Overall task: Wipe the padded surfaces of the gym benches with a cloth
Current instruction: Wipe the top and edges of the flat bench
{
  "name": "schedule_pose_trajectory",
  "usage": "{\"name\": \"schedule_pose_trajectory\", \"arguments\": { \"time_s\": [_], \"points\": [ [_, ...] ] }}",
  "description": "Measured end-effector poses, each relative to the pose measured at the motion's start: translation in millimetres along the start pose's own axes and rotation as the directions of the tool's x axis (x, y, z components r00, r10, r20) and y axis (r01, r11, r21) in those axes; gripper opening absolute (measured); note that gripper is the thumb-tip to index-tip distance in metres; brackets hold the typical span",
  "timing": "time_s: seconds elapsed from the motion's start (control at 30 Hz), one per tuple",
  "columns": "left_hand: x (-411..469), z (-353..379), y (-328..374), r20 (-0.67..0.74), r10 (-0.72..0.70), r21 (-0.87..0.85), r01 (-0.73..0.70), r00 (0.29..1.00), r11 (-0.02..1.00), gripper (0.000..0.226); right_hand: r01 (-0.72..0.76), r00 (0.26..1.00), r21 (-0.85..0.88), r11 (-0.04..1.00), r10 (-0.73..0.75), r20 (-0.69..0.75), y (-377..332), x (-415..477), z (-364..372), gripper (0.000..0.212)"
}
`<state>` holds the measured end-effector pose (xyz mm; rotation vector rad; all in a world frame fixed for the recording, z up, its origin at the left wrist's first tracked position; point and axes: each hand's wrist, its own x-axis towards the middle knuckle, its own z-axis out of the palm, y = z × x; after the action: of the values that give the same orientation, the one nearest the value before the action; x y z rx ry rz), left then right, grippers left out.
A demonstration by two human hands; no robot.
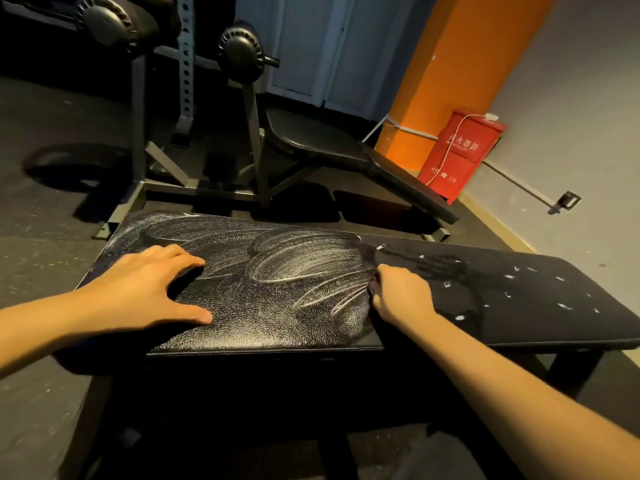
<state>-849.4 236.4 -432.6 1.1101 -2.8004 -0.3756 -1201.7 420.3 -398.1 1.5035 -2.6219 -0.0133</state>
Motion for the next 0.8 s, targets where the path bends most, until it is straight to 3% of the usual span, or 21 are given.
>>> {"name": "schedule_pose_trajectory", "arguments": {
  "time_s": [0.03, 0.17, 0.23, 0.3, 0.37, 0.4, 0.47, 0.53, 0.57, 0.63, 0.7, 0.77, 0.8],
  "points": [
    [-0.3, -0.3, -0.5, 0.000, 0.000, 0.003, 0.000, 1.000, 1.000, 0.123, 0.023, 1.000, 0.020, 1.000, -0.023, -0.015, -12.4, -4.9, 0.5, 0.014],
    [-0.9, 2.3, -0.4, -0.006, -0.005, -0.014, 0.004, 1.000, 1.000, 0.122, 0.387, 0.919, 0.218, 0.896, -0.393, -0.020, -60.0, -49.4, 12.5, 0.016],
    [-0.6, 0.1, 1.8, 0.004, -0.006, -0.010, 0.006, 1.000, 1.000, 0.125, 0.309, 0.951, 0.131, 0.942, -0.309, -0.018, -37.2, -25.5, 12.2, 0.016],
    [-0.7, -2.0, 3.9, 0.010, -0.009, -0.006, 0.010, 1.000, 1.000, 0.127, 0.074, 0.996, 0.003, 0.997, -0.074, -0.044, -8.3, 9.1, 8.8, 0.015],
    [-2.2, -2.4, 3.9, 0.010, -0.012, -0.013, 0.012, 1.000, 1.000, 0.126, -0.045, 0.994, -0.030, 0.999, 0.042, -0.101, -9.1, 17.9, 8.1, 0.013],
    [-2.8, -1.7, 3.1, 0.010, -0.011, -0.018, 0.011, 1.000, 1.000, 0.125, 0.006, 0.994, 0.027, 1.000, -0.003, -0.109, -26.2, 12.7, 7.0, 0.011],
    [-4.0, -0.1, 2.6, 0.009, -0.012, -0.029, 0.012, 1.000, 1.000, 0.124, 0.254, 0.967, 0.166, 0.953, -0.249, -0.048, -76.0, -17.2, 5.1, 0.009],
    [-2.9, -0.7, 2.4, 0.005, -0.008, -0.035, 0.008, 1.000, 0.999, 0.124, 0.491, 0.864, 0.286, 0.823, -0.502, -0.039, -104.2, -47.6, 7.4, 0.014],
    [-3.0, -1.5, 3.0, 0.006, -0.009, -0.038, 0.009, 1.000, 0.999, 0.124, 0.541, 0.833, 0.295, 0.787, -0.550, -0.060, -103.3, -46.8, 8.9, 0.017],
    [-4.2, -2.8, 4.9, 0.009, -0.008, -0.044, 0.008, 1.000, 0.999, 0.124, 0.457, 0.889, 0.225, 0.860, -0.446, -0.102, -82.3, -18.4, 12.3, 0.020],
    [-7.0, -2.5, 6.8, 0.000, -0.009, -0.040, 0.009, 1.000, 0.999, 0.123, 0.202, 0.974, 0.114, 0.973, -0.188, -0.123, -53.1, 25.3, 16.1, 0.017],
    [-8.0, -2.7, 8.1, -0.004, -0.004, -0.031, 0.004, 1.000, 1.000, 0.121, 0.002, 0.986, 0.055, 0.999, 0.007, -0.165, -41.0, 52.4, 16.2, 0.015],
    [-8.3, -3.3, 8.4, -0.005, -0.006, -0.032, 0.006, 1.000, 0.999, 0.121, -0.019, 0.982, 0.050, 0.999, 0.028, -0.189, -51.6, 53.3, 15.8, 0.012]
  ]
}}
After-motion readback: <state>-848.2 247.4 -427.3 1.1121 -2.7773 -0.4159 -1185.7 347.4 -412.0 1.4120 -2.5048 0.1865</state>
